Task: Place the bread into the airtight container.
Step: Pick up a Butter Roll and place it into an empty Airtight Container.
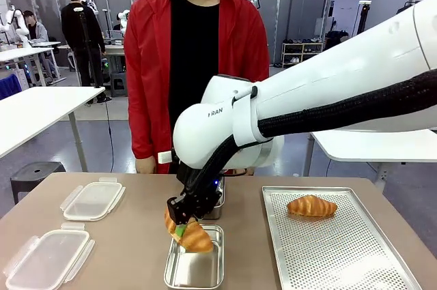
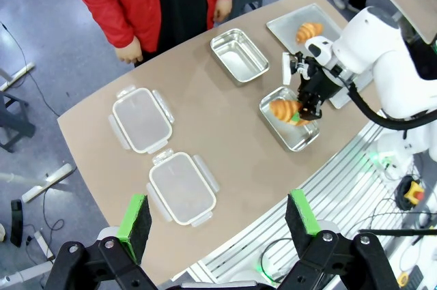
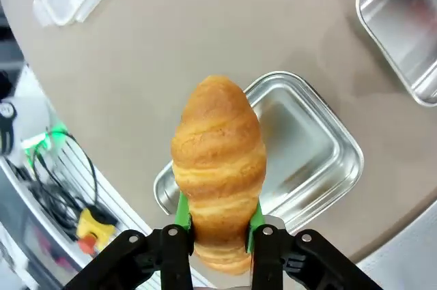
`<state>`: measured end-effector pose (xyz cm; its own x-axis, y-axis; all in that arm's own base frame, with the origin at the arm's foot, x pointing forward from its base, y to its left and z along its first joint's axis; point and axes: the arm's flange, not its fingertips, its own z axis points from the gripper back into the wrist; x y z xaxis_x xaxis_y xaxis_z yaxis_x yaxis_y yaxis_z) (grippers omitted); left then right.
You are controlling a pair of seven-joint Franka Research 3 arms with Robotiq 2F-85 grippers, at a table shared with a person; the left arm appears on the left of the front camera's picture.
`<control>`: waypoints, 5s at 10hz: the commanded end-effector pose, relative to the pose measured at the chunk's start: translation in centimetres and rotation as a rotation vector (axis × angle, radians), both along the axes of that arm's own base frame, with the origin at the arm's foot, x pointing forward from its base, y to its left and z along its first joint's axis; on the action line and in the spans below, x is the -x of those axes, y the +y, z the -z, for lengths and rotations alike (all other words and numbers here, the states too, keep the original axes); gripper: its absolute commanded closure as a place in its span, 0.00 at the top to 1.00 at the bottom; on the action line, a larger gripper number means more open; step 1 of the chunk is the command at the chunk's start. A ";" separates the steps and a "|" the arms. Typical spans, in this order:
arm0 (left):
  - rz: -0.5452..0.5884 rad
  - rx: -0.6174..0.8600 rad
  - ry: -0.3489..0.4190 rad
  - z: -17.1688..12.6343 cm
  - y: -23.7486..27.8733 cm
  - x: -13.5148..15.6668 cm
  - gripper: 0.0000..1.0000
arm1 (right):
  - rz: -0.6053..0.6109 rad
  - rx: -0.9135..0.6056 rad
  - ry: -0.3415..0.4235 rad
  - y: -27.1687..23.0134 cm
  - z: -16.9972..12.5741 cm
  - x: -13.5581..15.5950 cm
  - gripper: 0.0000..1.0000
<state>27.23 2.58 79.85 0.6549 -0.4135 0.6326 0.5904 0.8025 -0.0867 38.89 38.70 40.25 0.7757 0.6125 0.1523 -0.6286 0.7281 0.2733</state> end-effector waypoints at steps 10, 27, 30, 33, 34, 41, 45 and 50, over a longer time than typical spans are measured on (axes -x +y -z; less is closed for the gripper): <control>0.018 -0.002 -0.013 -0.2 0.0 0.0 1.00 | 0.257 0.081 0.076 0.4 6.1 -0.3 1.00; 0.018 -0.002 -0.013 -0.2 0.0 0.0 1.00 | 0.237 0.092 0.088 0.1 6.3 -0.3 1.00; 0.018 -0.002 -0.013 -0.2 0.0 0.0 1.00 | 0.239 0.084 0.090 -1.6 3.4 -0.8 1.00; 0.018 -0.002 -0.013 -0.2 0.0 0.0 1.00 | 0.137 0.082 0.013 -6.5 -5.7 1.0 1.00; 0.018 -0.002 -0.013 -0.2 0.0 0.0 1.00 | 0.120 0.081 -0.022 -8.8 -8.9 1.6 1.00; 0.018 -0.002 -0.013 -0.2 0.0 0.0 1.00 | 0.027 -0.216 -0.279 -29.4 -15.6 1.8 1.00; 0.018 -0.002 -0.013 -0.2 0.0 0.0 1.00 | 0.053 -0.239 -0.309 -28.0 -7.9 -5.3 1.00; 0.018 -0.002 -0.013 -0.2 0.0 0.0 1.00 | 0.194 -0.404 -0.419 -47.4 -20.4 8.0 1.00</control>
